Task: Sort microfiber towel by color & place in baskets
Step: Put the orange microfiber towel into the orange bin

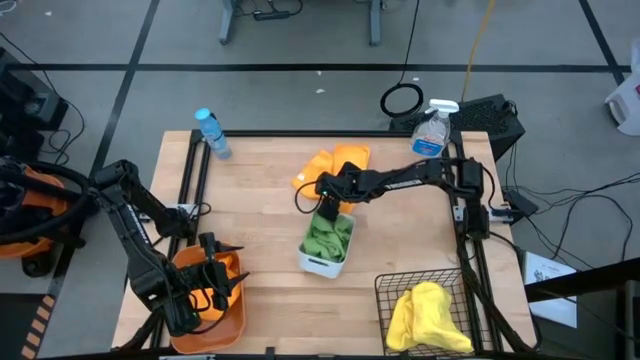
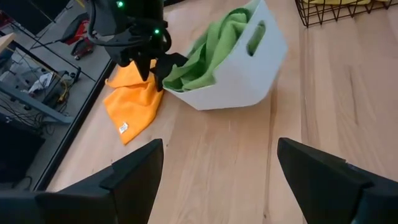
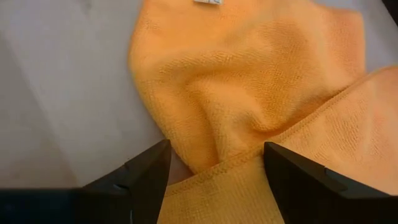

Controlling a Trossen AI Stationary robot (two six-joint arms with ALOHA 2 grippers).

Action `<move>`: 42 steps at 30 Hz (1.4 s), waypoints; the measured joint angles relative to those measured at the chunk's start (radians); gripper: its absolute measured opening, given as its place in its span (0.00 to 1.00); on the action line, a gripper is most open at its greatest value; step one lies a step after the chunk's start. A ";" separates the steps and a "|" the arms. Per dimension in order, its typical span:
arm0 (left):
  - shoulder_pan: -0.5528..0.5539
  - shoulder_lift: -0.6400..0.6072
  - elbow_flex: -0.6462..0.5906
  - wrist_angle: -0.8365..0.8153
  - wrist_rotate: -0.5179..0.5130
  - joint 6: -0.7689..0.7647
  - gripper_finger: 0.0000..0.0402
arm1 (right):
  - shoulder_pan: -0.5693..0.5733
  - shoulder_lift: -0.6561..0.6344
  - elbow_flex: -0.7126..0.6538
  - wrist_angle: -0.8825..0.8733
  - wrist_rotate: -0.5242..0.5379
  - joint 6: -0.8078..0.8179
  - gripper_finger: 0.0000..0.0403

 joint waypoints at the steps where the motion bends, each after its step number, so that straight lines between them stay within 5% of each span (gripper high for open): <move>1: 0.000 0.000 0.000 0.000 0.000 0.000 0.80 | 0.007 -0.001 0.000 0.003 0.001 0.000 0.61; 26: 0.000 0.000 0.000 0.004 -0.003 0.000 0.80 | 0.103 -0.002 0.049 0.011 0.022 0.022 0.61; 42: 0.000 0.000 -0.001 0.005 -0.016 0.000 0.80 | 0.107 -0.002 0.250 -0.241 0.015 0.052 0.61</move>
